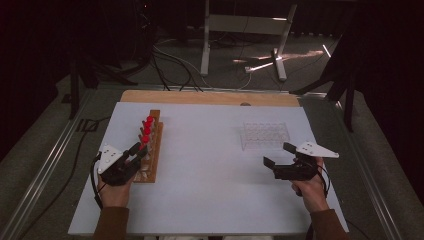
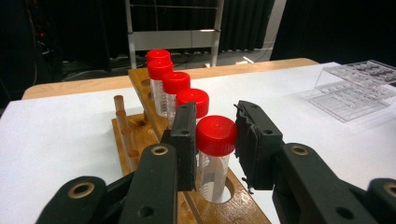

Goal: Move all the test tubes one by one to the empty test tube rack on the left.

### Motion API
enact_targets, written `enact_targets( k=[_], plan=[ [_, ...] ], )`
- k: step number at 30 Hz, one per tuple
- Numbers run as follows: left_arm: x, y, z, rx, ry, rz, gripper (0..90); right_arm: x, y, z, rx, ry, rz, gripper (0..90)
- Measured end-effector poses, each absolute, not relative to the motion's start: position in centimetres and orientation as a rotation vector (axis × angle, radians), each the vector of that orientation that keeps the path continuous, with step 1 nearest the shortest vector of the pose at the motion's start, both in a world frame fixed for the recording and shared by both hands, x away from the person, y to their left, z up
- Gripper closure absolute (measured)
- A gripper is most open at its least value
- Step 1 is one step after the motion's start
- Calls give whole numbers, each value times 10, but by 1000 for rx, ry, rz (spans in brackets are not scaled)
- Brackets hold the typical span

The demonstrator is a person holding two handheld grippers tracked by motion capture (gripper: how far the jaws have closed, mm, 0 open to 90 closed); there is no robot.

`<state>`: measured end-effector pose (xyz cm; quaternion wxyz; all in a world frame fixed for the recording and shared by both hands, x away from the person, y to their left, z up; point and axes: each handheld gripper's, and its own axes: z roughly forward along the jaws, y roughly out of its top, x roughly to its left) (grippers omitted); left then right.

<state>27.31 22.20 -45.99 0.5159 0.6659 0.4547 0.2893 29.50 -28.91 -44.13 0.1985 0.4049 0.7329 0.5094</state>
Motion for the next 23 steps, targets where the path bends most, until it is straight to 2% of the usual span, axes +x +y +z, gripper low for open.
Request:
enact_targets(
  k=[1,9,11,13,16,23],
  plan=[
    [274,223,-460,1603,1093,683,674,295,-289,-442,1129,2047,1417,13],
    [268,231,-452,1534,1120,679,244,283,-289,-450,1109,1990,1402,12],
    [262,236,-447,1497,1136,698,169,278,-290,-452,1100,1960,1407,2],
    [259,241,-444,1467,1147,699,150,273,-292,-454,1095,1934,1412,2],
    [256,246,-441,1454,1146,698,34,267,-297,-455,1088,1892,1421,0],
    [249,256,-438,1430,1175,731,5,262,-305,-458,1094,1855,1458,0]
  ],
)
